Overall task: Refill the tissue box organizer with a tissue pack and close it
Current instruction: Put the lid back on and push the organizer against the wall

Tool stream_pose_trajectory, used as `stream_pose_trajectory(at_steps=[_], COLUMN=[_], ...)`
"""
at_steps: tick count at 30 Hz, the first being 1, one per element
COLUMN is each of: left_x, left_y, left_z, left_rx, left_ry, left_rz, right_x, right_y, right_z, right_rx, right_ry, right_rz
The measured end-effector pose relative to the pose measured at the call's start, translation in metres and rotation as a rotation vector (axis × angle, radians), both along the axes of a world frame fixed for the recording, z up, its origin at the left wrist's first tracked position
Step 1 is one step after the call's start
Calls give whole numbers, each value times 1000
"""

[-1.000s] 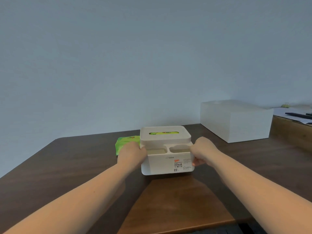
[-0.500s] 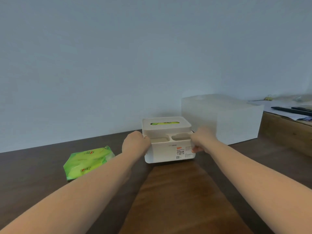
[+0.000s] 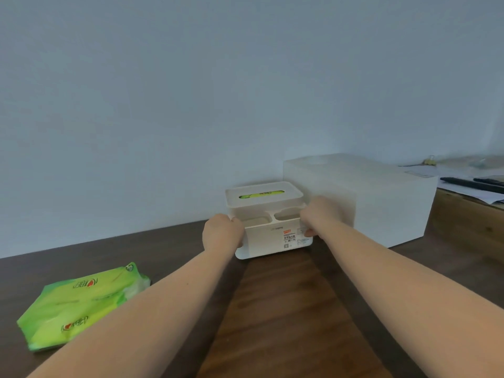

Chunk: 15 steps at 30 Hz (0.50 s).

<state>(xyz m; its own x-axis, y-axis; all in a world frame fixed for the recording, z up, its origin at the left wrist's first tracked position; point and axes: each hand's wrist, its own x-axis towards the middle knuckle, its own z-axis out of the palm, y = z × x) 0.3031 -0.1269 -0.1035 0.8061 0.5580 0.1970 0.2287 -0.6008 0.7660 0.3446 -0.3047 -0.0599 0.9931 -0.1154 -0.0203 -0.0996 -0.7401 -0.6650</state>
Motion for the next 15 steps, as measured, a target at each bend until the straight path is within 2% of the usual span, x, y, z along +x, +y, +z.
stream_pose_trajectory(at_steps=[9, 15], left_x=[19, 12], left_y=[-13, -21], left_z=[-11, -10], left_rx=[14, -13], left_ry=[-10, -34], left_rz=[5, -24], right_x=[16, 10], right_y=[2, 0], right_z=[-22, -26], right_rx=[3, -65], right_ry=[-155, -176], right_rz=[-85, -72])
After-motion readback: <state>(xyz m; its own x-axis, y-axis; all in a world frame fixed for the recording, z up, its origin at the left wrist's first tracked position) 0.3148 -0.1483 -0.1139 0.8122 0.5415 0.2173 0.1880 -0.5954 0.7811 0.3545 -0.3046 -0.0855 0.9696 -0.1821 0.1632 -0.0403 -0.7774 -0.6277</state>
